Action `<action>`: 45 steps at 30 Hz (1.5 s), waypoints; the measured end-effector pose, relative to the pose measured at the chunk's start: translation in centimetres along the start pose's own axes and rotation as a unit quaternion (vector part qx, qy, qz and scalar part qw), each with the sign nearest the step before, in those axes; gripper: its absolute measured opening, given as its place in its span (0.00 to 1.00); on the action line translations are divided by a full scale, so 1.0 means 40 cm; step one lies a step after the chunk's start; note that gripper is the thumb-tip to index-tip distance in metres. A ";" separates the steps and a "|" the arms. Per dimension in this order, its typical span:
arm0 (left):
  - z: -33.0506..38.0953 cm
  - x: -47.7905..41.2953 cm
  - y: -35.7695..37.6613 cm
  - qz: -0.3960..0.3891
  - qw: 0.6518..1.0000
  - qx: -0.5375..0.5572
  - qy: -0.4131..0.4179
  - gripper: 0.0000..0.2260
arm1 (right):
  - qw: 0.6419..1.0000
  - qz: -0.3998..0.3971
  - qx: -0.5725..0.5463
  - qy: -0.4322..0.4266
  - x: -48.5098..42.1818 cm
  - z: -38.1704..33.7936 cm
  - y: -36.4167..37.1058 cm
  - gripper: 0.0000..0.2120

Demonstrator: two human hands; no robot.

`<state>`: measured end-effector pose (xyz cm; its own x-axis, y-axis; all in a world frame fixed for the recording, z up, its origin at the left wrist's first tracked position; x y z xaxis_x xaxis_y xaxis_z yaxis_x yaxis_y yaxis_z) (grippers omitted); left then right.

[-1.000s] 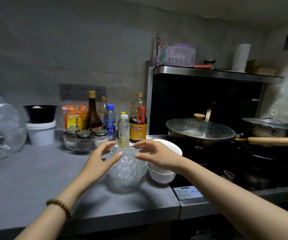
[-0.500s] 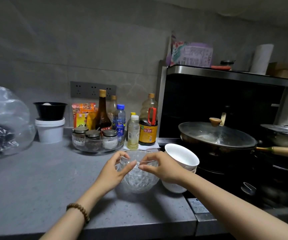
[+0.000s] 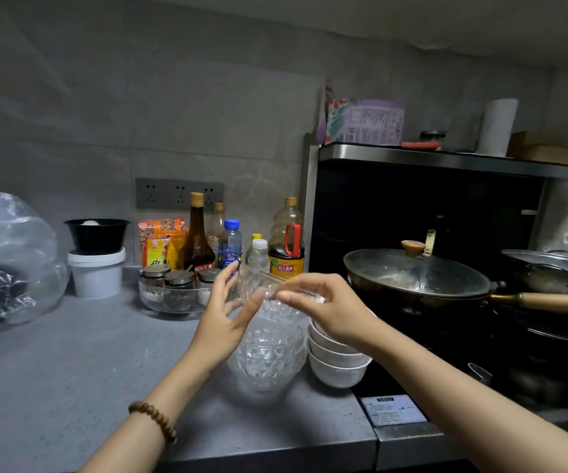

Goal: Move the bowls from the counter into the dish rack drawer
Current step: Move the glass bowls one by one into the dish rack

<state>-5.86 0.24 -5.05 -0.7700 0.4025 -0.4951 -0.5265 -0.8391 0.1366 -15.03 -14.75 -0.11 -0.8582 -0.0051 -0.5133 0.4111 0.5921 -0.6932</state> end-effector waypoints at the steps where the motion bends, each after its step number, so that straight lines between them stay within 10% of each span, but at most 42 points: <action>1: 0.011 0.005 0.019 -0.011 1.000 0.018 -0.010 0.44 | 0.999 0.009 -0.033 0.000 0.009 -0.011 -0.022 0.11; 24: -0.177 0.282 0.701 -0.265 0.909 0.133 -0.292 0.35 | 0.945 -0.050 -0.113 0.304 0.621 0.229 -0.434 0.14; 37: -0.563 0.410 0.821 -0.331 0.818 0.074 -0.464 0.38 | 0.838 -0.068 -0.198 0.504 0.836 0.564 -0.309 0.14; 45: -0.713 0.461 0.774 -0.385 0.837 -0.094 -0.376 0.30 | 0.748 -0.033 -0.213 0.628 0.896 0.753 -0.202 0.10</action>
<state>-26.07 -28.77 -34.43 -0.2742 0.9081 0.3166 -0.9599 -0.2386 -0.1471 -39.86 -43.98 -28.16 -0.5947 0.5563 0.5804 0.4490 0.8287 -0.3342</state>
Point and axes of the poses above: each hand's wrist, its own x-axis away from the middle knuckle, its own y-axis out of the palm, z = x × y, the point moved 1 cm from there along -x, towards the middle knuckle, and after that the axes turned 15 degrees about x, right-handed, at the moved point
